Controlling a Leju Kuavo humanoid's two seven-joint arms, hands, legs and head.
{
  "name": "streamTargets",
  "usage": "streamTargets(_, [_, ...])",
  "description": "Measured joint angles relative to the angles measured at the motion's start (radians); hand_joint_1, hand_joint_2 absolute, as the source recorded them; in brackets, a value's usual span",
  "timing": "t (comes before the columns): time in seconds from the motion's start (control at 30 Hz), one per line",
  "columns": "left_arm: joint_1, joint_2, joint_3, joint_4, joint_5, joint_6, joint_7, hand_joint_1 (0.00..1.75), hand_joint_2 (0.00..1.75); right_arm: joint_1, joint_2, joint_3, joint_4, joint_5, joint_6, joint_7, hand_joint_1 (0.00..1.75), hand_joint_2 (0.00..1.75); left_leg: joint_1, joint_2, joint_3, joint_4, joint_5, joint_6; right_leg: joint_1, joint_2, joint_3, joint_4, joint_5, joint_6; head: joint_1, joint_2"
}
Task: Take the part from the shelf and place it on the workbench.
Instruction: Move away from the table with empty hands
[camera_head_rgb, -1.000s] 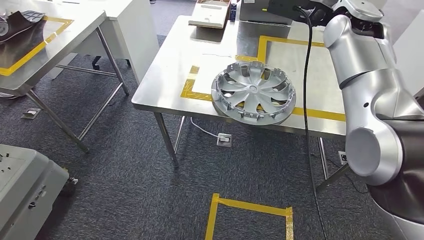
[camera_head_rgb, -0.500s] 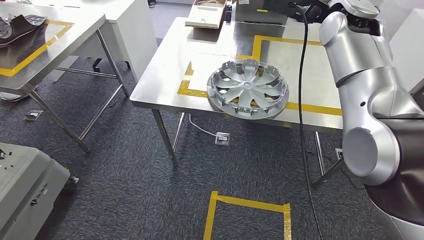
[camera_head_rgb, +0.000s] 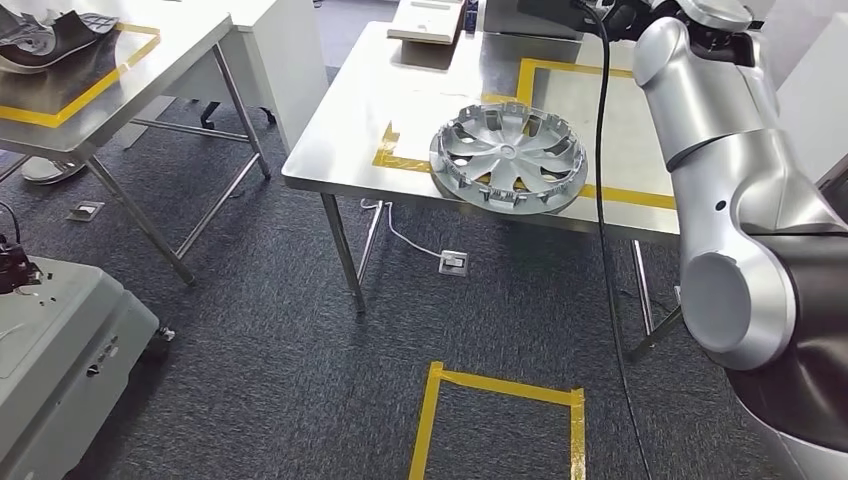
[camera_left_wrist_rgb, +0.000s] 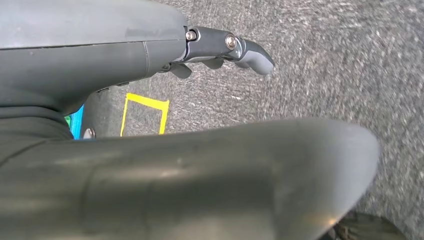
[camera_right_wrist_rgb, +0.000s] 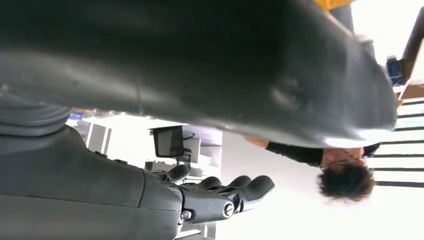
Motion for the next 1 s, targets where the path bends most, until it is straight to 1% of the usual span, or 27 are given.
streamTargets(0.03, [0.0,0.0,0.0,0.0,0.002,0.001,0.001,0.0,0.0,0.0,0.001,0.001,0.0,0.0,0.0,0.001,0.0,0.0,0.001,0.001,-0.007,-0.002,0.01,0.009,-0.001,0.001,-0.006,0.009,-0.013,0.005,0.0,0.0])
streamTargets(0.07, [0.0,0.0,0.0,0.0,0.003,0.002,0.001,0.0,0.0,0.0,0.001,0.001,0.001,-0.001,0.0,0.002,0.0,0.0,0.002,0.002,-0.016,-0.004,0.02,0.017,-0.001,0.002,-0.02,0.039,-0.044,0.008,0.001,0.0])
streamTargets(0.13, [-0.001,0.0,0.0,0.0,0.003,0.004,0.004,0.0,0.0,0.0,0.001,0.002,0.001,-0.002,0.0,0.004,0.0,0.0,0.0,0.003,-0.043,-0.005,0.042,0.028,0.002,0.004,-0.062,0.157,-0.139,0.011,0.003,0.0])
streamTargets(0.17, [-0.001,-0.001,0.0,0.0,0.004,0.005,0.007,0.0,0.0,0.002,0.001,0.002,0.002,-0.002,0.0,0.006,0.0,0.0,-0.002,0.003,-0.057,-0.005,0.053,0.031,0.005,0.005,-0.081,0.225,-0.179,0.01,0.003,0.0])
streamTargets(0.2, [0.0,-0.001,0.0,0.0,0.004,0.005,0.009,0.0,0.0,0.004,0.001,0.004,0.002,-0.002,0.0,0.008,0.0,0.0,-0.004,0.002,-0.072,-0.005,0.064,0.033,0.008,0.006,-0.09,0.275,-0.199,0.008,0.003,0.0])
streamTargets(0.23, [0.0,-0.002,0.0,0.0,0.005,0.006,0.011,0.0,0.0,0.007,0.002,0.005,0.003,-0.002,0.001,0.011,0.0,0.0,-0.007,0.002,-0.086,-0.004,0.075,0.035,0.012,0.006,-0.082,0.295,-0.197,0.003,0.003,0.0])
streamTargets(0.27, [0.0,-0.002,0.0,0.0,0.005,0.007,0.012,0.0,0.0,0.008,0.002,0.007,0.004,-0.002,0.001,0.014,0.0,0.0,-0.011,0.001,-0.099,-0.004,0.086,0.035,0.017,0.007,-0.055,0.279,-0.179,-0.005,0.003,0.0])
streamTargets(0.3, [0.0,-0.002,0.0,0.0,0.006,0.007,0.013,0.0,0.0,0.008,0.003,0.009,0.004,-0.002,0.001,0.016,0.0,0.0,-0.015,0.0,-0.11,-0.004,0.097,0.036,0.024,0.009,-0.008,0.228,-0.155,-0.016,0.003,0.0])
streamTargets(0.33, [-0.001,-0.003,0.0,0.0,0.006,0.008,0.013,0.0,0.0,0.006,0.005,0.01,0.004,-0.002,0.002,0.016,0.0,0.0,-0.018,0.0,-0.12,-0.004,0.107,0.035,0.031,0.01,0.045,0.155,-0.147,-0.032,0.003,0.0])
streamTargets(0.37, [-0.001,-0.005,0.001,0.0,0.006,0.008,0.013,0.0,0.0,0.003,0.008,0.012,0.003,-0.002,0.001,0.016,0.0,0.0,-0.02,-0.001,-0.126,-0.005,0.117,0.033,0.036,0.011,0.092,0.089,-0.145,-0.042,0.002,0.0])
streamTargets(0.4, [-0.002,-0.006,0.001,0.0,0.006,0.008,0.013,0.0,0.0,0.0,0.01,0.012,0.002,-0.003,0.002,0.016,0.0,0.0,-0.02,-0.001,-0.13,-0.007,0.126,0.029,0.041,0.011,0.122,0.04,-0.148,-0.05,0.003,0.0])
streamTargets(0.43, [-0.002,-0.007,0.001,0.0,0.006,0.008,0.013,0.0,0.0,-0.002,0.012,0.013,0.002,-0.003,0.002,0.016,0.0,0.0,-0.018,0.0,-0.131,-0.01,0.136,0.023,0.044,0.011,0.133,0.013,-0.153,-0.056,0.004,0.0])
streamTargets(0.47, [-0.002,-0.008,0.001,0.0,0.007,0.008,0.013,0.0,0.0,-0.004,0.014,0.014,0.001,-0.003,0.002,0.016,0.0,0.0,-0.017,0.0,-0.131,-0.016,0.146,0.017,0.046,0.011,0.132,0.005,-0.145,-0.057,0.004,0.0])
streamTargets(0.5, [-0.002,-0.008,0.001,0.0,0.007,0.008,0.013,0.0,0.0,-0.005,0.015,0.015,0.001,-0.003,0.003,0.017,0.0,0.0,-0.015,0.0,-0.132,-0.022,0.154,0.01,0.044,0.01,0.128,-0.004,-0.132,-0.063,0.005,0.0])
streamTargets(0.53, [-0.001,-0.008,0.001,0.0,0.007,0.008,0.013,0.0,0.0,-0.006,0.018,0.016,0.001,-0.003,0.004,0.017,0.0,0.0,-0.015,0.0,-0.137,-0.021,0.149,0.005,0.041,0.007,0.125,-0.014,-0.119,-0.067,0.005,0.0])
streamTargets(0.57, [-0.001,-0.008,0.001,0.0,0.007,0.008,0.014,0.0,0.0,-0.007,0.021,0.017,0.001,-0.003,0.005,0.017,0.0,0.0,-0.015,0.0,-0.146,-0.006,0.125,-0.001,0.037,0.005,0.12,-0.023,-0.103,-0.071,0.005,0.0])
streamTargets(0.6, [-0.001,-0.008,0.001,0.0,0.007,0.008,0.015,0.0,0.0,-0.007,0.024,0.018,0.002,-0.003,0.007,0.018,0.0,0.0,-0.014,0.0,-0.159,0.031,0.084,-0.008,0.032,0.003,0.112,-0.031,-0.087,-0.073,0.005,0.0])
streamTargets(0.67, [0.0,-0.007,0.001,0.001,0.008,0.008,0.017,0.0,0.0,-0.008,0.029,0.018,0.002,-0.004,0.01,0.02,0.0,0.0,-0.007,0.003,-0.19,0.157,-0.014,-0.023,0.027,0.002,0.086,-0.033,-0.06,-0.073,0.004,0.0])
streamTargets(0.7, [-0.001,-0.007,0.001,0.0,0.008,0.008,0.017,0.0,0.0,-0.007,0.031,0.019,0.002,-0.005,0.012,0.02,0.0,0.0,-0.003,0.004,-0.199,0.218,-0.041,-0.03,0.024,0.001,0.07,-0.032,-0.048,-0.07,0.004,0.0])
streamTargets(0.73, [-0.001,-0.006,0.001,0.0,0.009,0.01,0.017,0.0,0.0,-0.006,0.033,0.019,0.002,-0.006,0.014,0.02,0.0,0.0,0.001,0.006,-0.195,0.255,-0.044,-0.036,0.022,0.001,0.054,-0.03,-0.037,-0.067,0.004,0.0])
streamTargets(0.77, [-0.001,-0.006,0.001,0.0,0.009,0.011,0.016,0.0,0.0,-0.004,0.035,0.019,0.002,-0.007,0.016,0.02,0.0,0.0,0.005,0.006,-0.174,0.257,-0.028,-0.041,0.019,0.001,0.038,-0.027,-0.027,-0.063,0.004,0.0])
streamTargets(0.8, [-0.001,-0.005,0.001,0.0,0.01,0.013,0.016,0.0,0.0,-0.004,0.036,0.019,0.002,-0.008,0.017,0.02,0.0,0.0,0.008,0.007,-0.136,0.223,-0.006,-0.045,0.015,0.0,0.023,-0.023,-0.018,-0.058,0.004,0.0])
streamTargets(0.83, [-0.001,-0.004,0.001,0.0,0.01,0.015,0.016,0.0,0.0,-0.005,0.036,0.019,0.002,-0.009,0.018,0.019,0.0,0.0,0.011,0.008,-0.086,0.159,0.004,-0.048,0.013,-0.001,0.01,-0.017,-0.01,-0.052,0.004,0.0])
streamTargets(0.87, [-0.002,-0.003,0.001,0.0,0.009,0.016,0.016,0.0,0.0,-0.006,0.036,0.019,0.002,-0.009,0.018,0.019,0.0,0.0,0.01,0.008,-0.035,0.09,0.0,-0.048,0.011,-0.002,-0.001,-0.012,-0.004,-0.046,0.004,0.0])
streamTargets(0.9, [-0.002,-0.003,0.001,0.0,0.008,0.016,0.016,0.0,0.0,-0.007,0.035,0.019,0.002,-0.01,0.018,0.018,0.0,0.0,0.009,0.007,0.001,0.036,-0.008,-0.043,0.01,-0.003,-0.009,-0.008,0.003,-0.039,0.004,0.0])
streamTargets(0.93, [-0.002,-0.002,0.001,0.0,0.006,0.017,0.016,0.0,0.0,-0.008,0.035,0.019,0.002,-0.012,0.018,0.016,0.0,0.0,0.006,0.005,0.02,0.003,-0.02,-0.035,0.01,-0.003,-0.014,-0.007,0.011,-0.032,0.003,0.0])
streamTargets(1.0, [-0.001,-0.001,0.001,0.0,0.005,0.019,0.019,0.0,0.0,-0.008,0.035,0.022,0.002,-0.016,0.019,0.01,0.0,0.0,0.002,0.001,0.018,-0.007,-0.01,-0.013,0.01,-0.003,-0.018,-0.013,0.029,-0.019,0.003,0.0])
